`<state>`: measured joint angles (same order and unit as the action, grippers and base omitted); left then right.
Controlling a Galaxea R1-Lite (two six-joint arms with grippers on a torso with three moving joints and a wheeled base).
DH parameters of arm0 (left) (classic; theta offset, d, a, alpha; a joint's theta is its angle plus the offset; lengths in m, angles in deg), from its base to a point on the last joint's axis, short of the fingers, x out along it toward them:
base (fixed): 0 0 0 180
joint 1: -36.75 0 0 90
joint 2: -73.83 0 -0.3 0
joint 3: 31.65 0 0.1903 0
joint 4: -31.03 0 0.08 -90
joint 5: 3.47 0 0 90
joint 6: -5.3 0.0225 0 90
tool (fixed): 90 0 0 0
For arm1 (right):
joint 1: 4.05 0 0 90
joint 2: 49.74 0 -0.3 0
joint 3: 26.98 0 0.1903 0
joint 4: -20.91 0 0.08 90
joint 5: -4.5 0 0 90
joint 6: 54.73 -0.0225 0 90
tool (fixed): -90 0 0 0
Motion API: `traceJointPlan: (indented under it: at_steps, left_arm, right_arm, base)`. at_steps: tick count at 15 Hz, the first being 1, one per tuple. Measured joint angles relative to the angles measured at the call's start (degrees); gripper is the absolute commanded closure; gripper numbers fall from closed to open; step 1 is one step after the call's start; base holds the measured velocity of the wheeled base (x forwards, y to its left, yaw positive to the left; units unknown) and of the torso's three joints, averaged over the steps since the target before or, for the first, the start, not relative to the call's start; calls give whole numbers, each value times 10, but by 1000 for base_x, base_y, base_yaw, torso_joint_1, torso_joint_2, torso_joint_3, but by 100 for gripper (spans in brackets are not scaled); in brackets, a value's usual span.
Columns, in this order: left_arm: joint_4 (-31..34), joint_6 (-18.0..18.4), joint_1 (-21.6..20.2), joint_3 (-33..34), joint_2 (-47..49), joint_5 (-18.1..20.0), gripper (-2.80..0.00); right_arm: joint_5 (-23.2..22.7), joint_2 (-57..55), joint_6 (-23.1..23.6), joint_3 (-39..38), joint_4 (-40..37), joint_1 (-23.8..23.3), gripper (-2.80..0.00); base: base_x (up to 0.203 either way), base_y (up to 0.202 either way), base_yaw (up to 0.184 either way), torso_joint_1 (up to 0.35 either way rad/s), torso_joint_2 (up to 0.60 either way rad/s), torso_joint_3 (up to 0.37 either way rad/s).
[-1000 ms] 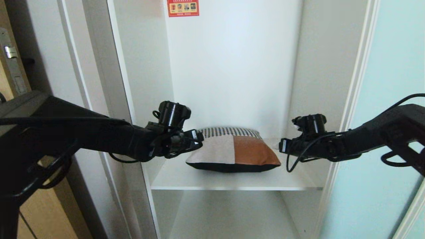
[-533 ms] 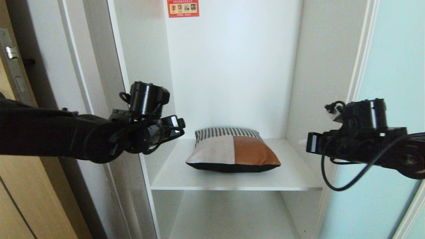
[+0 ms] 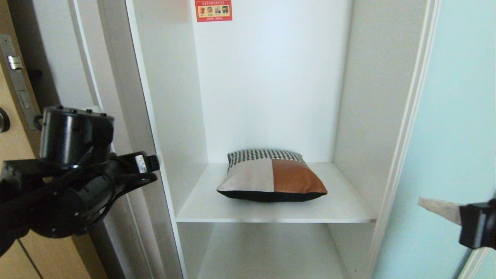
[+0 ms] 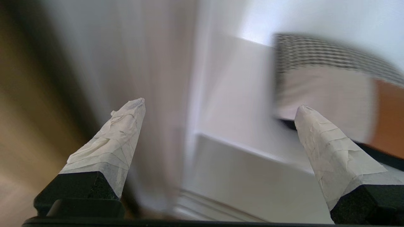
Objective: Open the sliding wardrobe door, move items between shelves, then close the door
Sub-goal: Place the pillow on the higher shelf, then close the door
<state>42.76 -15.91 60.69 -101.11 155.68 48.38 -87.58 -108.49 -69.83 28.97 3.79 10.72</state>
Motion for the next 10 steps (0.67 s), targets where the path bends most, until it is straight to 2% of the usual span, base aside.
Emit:
traceJointPlan:
  at_steps: [3,7,8,10]
  left_arm:
    - [2,4,-15,80,-86,-38,-280]
    - [3,35,-94,195,-213,-50,-280]
    - [3,44,-110,225,-247,-50,-280]
    - [4,62,-153,272,-315,-50,-280]
  right_arm:
    - [5,136,1,-39,-69,2,0]
    - [9,320,-9,-90,-160,-4,0]
    - [17,354,-20,-108,-181,-11,0]
    - [71,397,-66,-137,-193,-23,0]
  base:
    - [0,0,0,0,0,0]
    - [0,0,0,0,0,0]
    - [0,0,0,0,0,0]
    - [0,0,0,0,0,0]
